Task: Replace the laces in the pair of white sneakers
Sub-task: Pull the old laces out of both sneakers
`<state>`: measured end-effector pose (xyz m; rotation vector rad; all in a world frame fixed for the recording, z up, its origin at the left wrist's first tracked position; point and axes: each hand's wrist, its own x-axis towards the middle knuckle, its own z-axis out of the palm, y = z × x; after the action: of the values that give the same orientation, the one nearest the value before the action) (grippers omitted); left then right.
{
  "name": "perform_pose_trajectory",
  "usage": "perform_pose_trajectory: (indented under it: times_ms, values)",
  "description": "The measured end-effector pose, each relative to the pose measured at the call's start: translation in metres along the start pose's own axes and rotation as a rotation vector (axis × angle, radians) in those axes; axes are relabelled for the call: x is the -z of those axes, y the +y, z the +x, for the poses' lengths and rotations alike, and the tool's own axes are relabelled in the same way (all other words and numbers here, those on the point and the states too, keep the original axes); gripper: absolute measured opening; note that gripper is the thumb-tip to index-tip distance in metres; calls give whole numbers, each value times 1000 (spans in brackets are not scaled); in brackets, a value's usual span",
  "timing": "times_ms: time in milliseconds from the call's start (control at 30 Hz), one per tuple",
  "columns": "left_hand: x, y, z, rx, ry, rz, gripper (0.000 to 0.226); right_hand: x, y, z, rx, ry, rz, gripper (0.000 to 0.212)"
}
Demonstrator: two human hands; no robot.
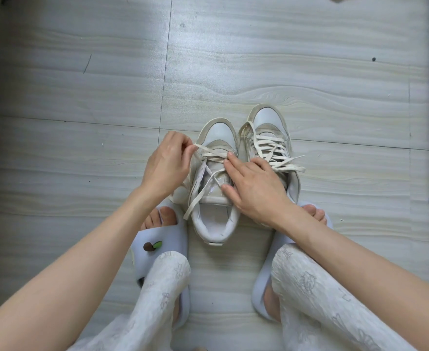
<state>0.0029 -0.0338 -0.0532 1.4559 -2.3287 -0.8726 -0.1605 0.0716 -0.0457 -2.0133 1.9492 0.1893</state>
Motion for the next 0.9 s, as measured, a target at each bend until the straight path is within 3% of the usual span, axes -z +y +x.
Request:
perform_pose_trajectory:
  times_ms: [133, 300, 400, 467, 667, 833, 900]
  values:
    - [5, 8, 8, 6, 20, -65, 16, 10, 0, 5, -12, -47, 88, 65]
    - [-10, 6, -4, 360, -212, -246, 18, 5, 0, 3, -16, -14, 79, 55]
    - [-15, 4, -10, 448, -185, -368, 15, 7, -1, 3, -18, -35, 86, 57]
    - [-10, 5, -5, 439, -184, -328, 13, 9, -1, 3, -21, -60, 101, 62]
    - [19, 2, 14, 301, 181, -265, 13, 7, -1, 2, -27, -49, 99, 62]
    - [-2, 1, -5, 530, -84, -539, 10, 5, -2, 3, -26, 28, 42, 56]
    - [-15, 6, -13, 562, -117, -557, 12, 2, -3, 1, -18, 43, 17, 56]
